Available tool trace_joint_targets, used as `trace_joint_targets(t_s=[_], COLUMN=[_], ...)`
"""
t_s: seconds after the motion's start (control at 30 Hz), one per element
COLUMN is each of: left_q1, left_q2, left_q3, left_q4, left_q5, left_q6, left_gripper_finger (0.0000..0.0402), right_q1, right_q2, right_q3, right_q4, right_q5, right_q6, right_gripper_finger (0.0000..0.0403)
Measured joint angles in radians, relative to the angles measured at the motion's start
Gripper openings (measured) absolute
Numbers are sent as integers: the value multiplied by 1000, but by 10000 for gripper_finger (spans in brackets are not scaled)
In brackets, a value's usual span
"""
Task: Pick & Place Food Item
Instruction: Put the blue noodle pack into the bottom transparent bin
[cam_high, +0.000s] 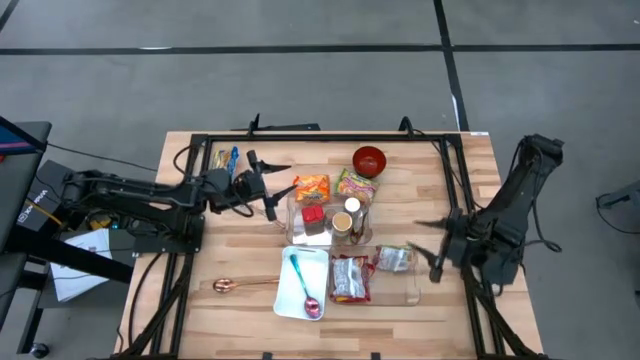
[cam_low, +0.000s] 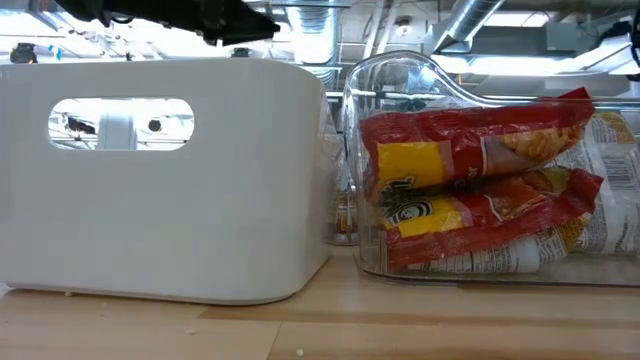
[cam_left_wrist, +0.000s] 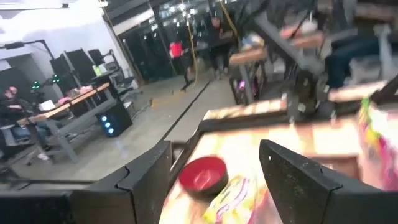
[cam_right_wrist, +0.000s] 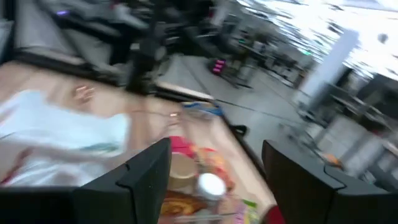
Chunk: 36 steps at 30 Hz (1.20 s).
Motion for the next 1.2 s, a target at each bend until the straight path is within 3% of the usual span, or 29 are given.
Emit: trace_joint_targets(t_s=[0.3,0.4,0.53,0.63,0.77,0.9,1.07,1.2], left_q1=[74,126,259,363,482,550,569,593], left_q2=[-5,-11,4,25,73,141,217,224], left_q3=[0,-1,52,107,151,150,149,149], left_q4=[-269,-252,-305,-468,-586,-643,-653,-719], left_q5=[-36,-92,-141,-68,169,375,395,247], left_q6=[28,23,-186,-356,-613,-723,-754,-715], left_gripper_finger=[237,237,237,237,237,237,237,228], right_q1=[-241,-313,-402,-459,-501,-504,-504,-504], right_q2=[-103,-118,-119,-115,-113,-112,-112,-112], right_q3=[0,0,0,0,0,0,0,0], right_q4=[-75,-98,-98,-98,-99,-110,-139,-218], right_q5=[9,2,1,-27,-123,-148,-149,-150], right_q6=[103,124,138,147,171,173,183,253], right_gripper_finger=[244,244,244,244,244,244,244,244])
